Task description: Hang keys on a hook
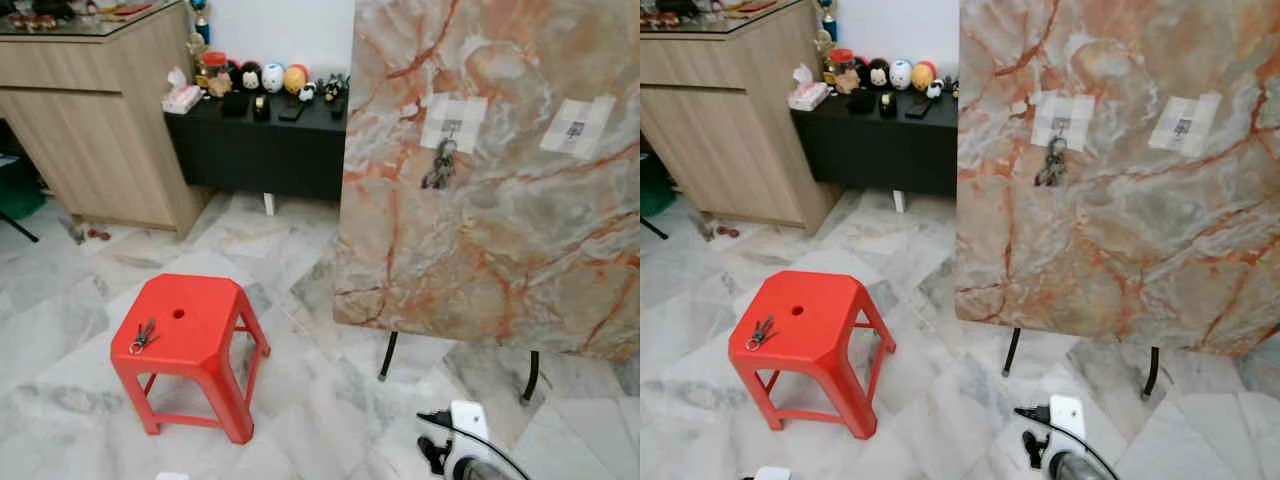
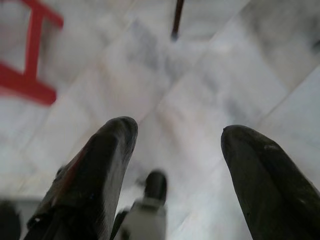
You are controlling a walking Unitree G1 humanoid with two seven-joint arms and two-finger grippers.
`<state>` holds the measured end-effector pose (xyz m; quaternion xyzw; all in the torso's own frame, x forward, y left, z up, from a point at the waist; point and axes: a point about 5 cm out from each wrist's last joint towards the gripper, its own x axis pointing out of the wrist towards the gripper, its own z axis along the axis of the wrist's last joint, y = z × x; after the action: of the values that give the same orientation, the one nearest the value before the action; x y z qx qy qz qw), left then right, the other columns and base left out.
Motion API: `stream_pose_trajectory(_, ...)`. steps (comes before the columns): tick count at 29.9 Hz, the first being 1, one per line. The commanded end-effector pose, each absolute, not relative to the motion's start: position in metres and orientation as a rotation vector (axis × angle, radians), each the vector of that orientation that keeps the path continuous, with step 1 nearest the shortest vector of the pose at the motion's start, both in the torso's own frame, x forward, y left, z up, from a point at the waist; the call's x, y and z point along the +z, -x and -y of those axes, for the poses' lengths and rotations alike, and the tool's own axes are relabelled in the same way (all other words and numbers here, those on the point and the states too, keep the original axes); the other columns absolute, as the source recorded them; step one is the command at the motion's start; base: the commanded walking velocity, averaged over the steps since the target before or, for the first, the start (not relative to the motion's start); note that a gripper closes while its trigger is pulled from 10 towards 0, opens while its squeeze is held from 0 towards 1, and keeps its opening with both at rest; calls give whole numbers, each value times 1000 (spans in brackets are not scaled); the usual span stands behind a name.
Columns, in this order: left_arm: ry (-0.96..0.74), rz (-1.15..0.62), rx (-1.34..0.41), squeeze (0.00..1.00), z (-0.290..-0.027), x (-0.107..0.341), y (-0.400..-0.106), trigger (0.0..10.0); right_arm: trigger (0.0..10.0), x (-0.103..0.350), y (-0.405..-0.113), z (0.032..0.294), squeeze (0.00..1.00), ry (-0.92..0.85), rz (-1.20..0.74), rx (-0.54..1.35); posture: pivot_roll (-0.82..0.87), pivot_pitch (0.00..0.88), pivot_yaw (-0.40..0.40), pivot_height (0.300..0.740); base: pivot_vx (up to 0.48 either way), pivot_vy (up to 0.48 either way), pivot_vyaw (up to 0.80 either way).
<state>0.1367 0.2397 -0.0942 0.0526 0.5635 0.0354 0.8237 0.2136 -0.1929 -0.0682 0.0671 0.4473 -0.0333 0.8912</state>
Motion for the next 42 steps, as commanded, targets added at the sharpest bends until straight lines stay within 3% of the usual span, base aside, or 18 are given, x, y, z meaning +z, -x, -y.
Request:
stream_pose_trajectory(1, -71, -1160, 127, 0, -241, -92, -142, 10000, 10000, -68, -214, 196, 0, -150, -923, -111, 17, 0, -45, 740, 0, 0, 0)
stream_pose_trajectory(12, -31, -1132, 75, 0, -227, -93, -148, 10000, 10000, -86, -174, 211, 0, -63, -1054, -147, 12, 0, -49, 740, 0, 0, 0)
stream_pose_trajectory(15, -7, -1141, 89, 0, -224, -96, -143, 10000, 10000, -90, -163, 216, 0, -111, -1073, -213, 6, 0, -49, 740, 0, -390, 0)
stream_pose_trajectory(42, -13, -1148, 93, 0, -228, -96, -139, 10000, 10000, -90, -164, 216, 0, -166, -1047, -246, 9, 0, -39, 740, 0, -411, 0)
